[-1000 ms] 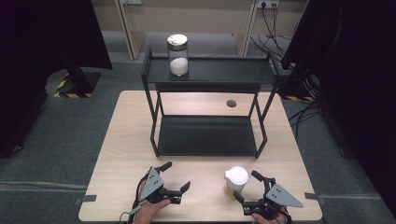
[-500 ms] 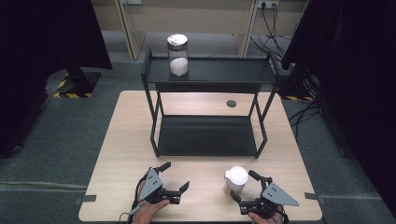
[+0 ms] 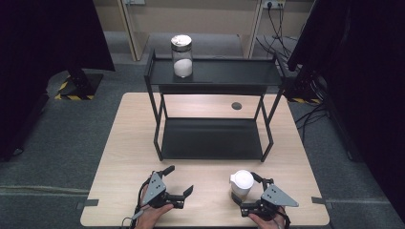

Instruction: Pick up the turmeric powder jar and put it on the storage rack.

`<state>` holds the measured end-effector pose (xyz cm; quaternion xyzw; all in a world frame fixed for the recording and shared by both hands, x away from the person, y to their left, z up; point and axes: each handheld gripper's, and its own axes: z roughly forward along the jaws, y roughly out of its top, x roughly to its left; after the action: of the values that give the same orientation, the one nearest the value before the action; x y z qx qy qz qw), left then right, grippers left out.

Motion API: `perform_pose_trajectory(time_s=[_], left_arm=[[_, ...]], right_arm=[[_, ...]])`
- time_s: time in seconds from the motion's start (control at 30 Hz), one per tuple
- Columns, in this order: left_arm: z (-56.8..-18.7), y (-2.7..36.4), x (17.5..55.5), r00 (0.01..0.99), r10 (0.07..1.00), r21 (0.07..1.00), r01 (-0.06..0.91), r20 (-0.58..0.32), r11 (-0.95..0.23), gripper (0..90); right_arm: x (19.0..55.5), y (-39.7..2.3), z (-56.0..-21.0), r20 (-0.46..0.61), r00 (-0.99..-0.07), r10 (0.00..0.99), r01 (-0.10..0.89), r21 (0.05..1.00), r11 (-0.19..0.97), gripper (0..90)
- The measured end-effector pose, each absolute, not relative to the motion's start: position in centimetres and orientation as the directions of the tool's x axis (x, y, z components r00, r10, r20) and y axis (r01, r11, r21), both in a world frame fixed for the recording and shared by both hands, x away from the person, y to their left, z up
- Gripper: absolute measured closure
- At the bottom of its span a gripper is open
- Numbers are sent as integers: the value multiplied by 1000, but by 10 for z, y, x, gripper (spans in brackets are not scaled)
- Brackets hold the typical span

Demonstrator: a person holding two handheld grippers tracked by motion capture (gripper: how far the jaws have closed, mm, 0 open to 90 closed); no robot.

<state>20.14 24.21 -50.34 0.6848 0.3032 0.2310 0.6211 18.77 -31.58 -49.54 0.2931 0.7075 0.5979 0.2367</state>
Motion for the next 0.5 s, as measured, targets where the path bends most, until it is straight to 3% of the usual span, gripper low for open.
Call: perform_pose_trajectory(time_s=[0.17,0.5], left_arm=[[-504,242,202,711,700,990,131,-63,-44,22],[-504,242,202,713,699,991,128,-62,-43,23]], right_arm=[[190,-314,-495,10,-715,699,134,983,123,18],[195,-314,-493,1,-724,690,142,979,148,191]])
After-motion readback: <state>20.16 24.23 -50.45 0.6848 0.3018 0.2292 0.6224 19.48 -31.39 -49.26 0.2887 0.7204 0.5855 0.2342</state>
